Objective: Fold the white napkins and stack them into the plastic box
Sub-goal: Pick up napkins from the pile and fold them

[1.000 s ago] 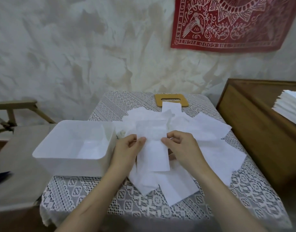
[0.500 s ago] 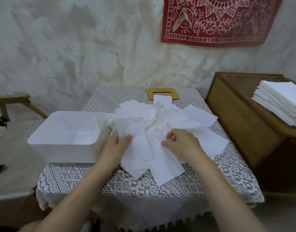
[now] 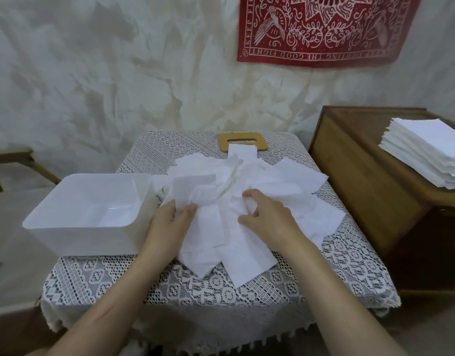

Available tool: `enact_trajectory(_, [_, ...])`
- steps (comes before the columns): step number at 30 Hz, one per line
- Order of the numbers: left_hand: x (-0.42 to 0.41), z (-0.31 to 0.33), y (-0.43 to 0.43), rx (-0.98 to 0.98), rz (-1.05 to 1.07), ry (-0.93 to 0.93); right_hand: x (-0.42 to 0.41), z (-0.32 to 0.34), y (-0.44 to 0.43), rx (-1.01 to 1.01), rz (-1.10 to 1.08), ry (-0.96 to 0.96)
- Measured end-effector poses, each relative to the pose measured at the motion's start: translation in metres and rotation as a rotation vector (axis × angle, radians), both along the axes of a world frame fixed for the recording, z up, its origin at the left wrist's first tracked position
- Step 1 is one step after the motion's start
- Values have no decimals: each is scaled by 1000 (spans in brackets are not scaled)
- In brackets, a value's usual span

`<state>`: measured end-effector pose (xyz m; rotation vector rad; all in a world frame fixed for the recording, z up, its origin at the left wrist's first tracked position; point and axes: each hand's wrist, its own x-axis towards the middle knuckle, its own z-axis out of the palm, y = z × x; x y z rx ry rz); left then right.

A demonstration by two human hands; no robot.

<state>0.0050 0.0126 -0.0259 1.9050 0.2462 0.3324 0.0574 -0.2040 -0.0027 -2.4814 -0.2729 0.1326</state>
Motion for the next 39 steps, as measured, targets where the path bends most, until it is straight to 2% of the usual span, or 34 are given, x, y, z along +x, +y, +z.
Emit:
enact_trajectory(5, [-5,7,-1,1,-33,3,-1,3,-8,37,-19,-13])
enact_trajectory(8, [-8,6,-1,1,-32,39,-6,10,-22,-125,2,77])
enact_trajectory(10, [-12,7,0,-3,-33,64,-14,11,-29,-145,0,127])
enact_trajectory(17, [-17,7,-8,10,-53,46,-26,2,-9,-122,5,67])
enact_trajectory(20, [-17,9,-7,-5,-49,35,-24,0,-10,-8,48,46])
enact_trajectory(24, [-15,13,-4,-81,-29,27,-18,15,-16,421,110,-70])
enact_trajectory(27, [-12,17,-3,-162,19,32,-13,29,-22,736,31,-204])
enact_trajectory(29, [-10,16,-2,-179,26,35,-5,28,-27,814,-42,-179])
enact_trajectory(34, [-6,16,-2,-181,17,65,16,-6,-31,481,-50,194])
enact_trajectory(36, [-4,16,-3,-165,-2,71,18,-10,-27,421,-65,142])
enact_trajectory(39, [-1,17,-5,-168,-25,72,19,0,-25,269,-117,-62])
